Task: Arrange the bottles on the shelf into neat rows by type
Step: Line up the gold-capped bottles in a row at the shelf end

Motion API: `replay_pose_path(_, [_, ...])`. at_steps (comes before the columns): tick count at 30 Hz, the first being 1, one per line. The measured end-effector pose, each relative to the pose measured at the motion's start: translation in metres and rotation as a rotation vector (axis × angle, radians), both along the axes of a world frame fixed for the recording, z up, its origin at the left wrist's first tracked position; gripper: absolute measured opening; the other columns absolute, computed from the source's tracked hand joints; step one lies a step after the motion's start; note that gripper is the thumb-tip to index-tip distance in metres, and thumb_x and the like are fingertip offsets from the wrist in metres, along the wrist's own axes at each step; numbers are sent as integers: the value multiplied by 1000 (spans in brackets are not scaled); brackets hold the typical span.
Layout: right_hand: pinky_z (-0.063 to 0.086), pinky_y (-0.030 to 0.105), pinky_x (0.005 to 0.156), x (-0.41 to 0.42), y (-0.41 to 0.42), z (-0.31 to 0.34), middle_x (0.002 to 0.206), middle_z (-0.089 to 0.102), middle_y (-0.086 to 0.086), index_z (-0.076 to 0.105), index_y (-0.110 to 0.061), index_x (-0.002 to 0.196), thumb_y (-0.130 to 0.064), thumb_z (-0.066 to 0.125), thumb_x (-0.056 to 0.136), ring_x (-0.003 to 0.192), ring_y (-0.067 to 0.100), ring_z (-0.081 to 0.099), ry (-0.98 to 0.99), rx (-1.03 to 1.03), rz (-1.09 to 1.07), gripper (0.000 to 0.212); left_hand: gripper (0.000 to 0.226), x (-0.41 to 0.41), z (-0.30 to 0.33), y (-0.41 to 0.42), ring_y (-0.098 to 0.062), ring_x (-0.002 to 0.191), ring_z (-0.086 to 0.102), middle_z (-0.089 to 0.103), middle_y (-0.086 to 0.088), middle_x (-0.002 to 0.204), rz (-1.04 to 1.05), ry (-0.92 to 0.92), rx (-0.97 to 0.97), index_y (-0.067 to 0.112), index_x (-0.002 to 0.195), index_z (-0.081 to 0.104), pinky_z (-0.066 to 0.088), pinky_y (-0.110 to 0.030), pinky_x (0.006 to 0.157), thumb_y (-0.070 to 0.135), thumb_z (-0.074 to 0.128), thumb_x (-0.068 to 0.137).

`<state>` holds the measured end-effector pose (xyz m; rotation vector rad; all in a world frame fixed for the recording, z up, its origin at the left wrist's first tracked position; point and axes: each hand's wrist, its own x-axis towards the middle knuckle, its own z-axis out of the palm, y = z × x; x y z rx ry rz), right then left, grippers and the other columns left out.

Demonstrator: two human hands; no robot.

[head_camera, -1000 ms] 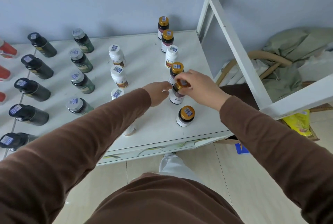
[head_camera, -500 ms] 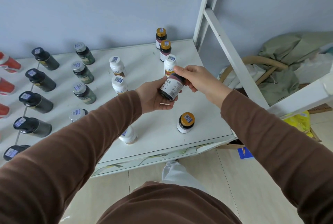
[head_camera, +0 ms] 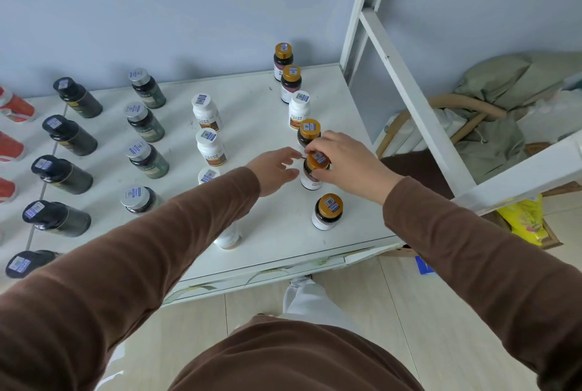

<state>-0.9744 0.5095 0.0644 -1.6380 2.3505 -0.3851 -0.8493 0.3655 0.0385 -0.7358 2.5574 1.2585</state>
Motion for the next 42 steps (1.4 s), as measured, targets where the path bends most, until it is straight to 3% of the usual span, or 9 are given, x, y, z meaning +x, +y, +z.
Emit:
replay_pose_path(5, [46,32,88,0,0,-6,123,53,-1,52,-24,131,-35,68,87,108,19,51,-21,86,9,48,35,4,0,-16,-23,115,54,57,-2,127,-53,-24,-258,24,126,54,43,-36,100,31,55,91])
replay_pose_path(9, [48,32,81,-13,-13,13,111,57,-3,57,-22,112,-37,68,87,95,15,56,-84,-101,-123,32,35,-4,4,-30,-25,118,50,55,-2,129,-36,32,-426,24,126,52,40,-36,100,33,53,92])
replay_pose_path(16, [45,38,93,-37,-50,-1,130,49,6,49,-24,135,-13,62,90,115,27,47,77,95,-14,48,35,-28,-1,-38,-25,126,44,51,-2,137,-44,-58,-483,24,130,48,37,-40,104,30,46,96])
replay_pose_path(19, [44,37,88,-41,-55,-2,123,53,7,54,-25,130,-17,60,92,110,27,52,23,65,-72,40,34,-34,-5,-40,-24,122,50,54,-2,134,50,-43,-291,22,130,50,40,-34,100,27,44,97])
replay_pose_path(24, [48,30,76,-52,-63,32,107,65,2,65,-24,119,-38,62,91,91,17,60,-367,-141,-264,32,34,-44,17,-43,-26,118,56,61,-11,126,359,110,431,17,120,57,45,-39,99,36,39,99])
replay_pose_path(28, [54,39,75,-54,-74,49,87,68,1,67,-13,94,-60,60,84,80,20,64,-532,-240,-425,49,52,-44,41,-45,-25,81,65,70,-14,92,417,111,885,11,108,60,51,-37,84,51,28,99])
replay_pose_path(31, [47,30,61,-54,-80,55,73,58,1,58,-9,83,-61,58,87,65,15,53,-662,-270,-486,52,54,-47,47,-47,-22,66,58,66,-10,71,431,108,1119,10,100,56,51,-32,72,54,25,98])
replay_pose_path(36, [43,25,60,-53,-79,58,72,56,-1,63,-12,85,-63,57,86,64,12,50,-715,-244,-480,52,51,-47,46,-51,-19,60,59,66,-8,70,433,106,1185,11,102,55,54,-28,67,54,28,97])
replay_pose_path(42, [43,19,73,-50,-69,53,102,65,-8,67,-22,119,-42,61,93,86,5,58,-600,-200,-299,34,39,-44,30,-48,-22,106,61,67,-7,112,338,165,783,18,125,55,47,-35,96,42,36,100])
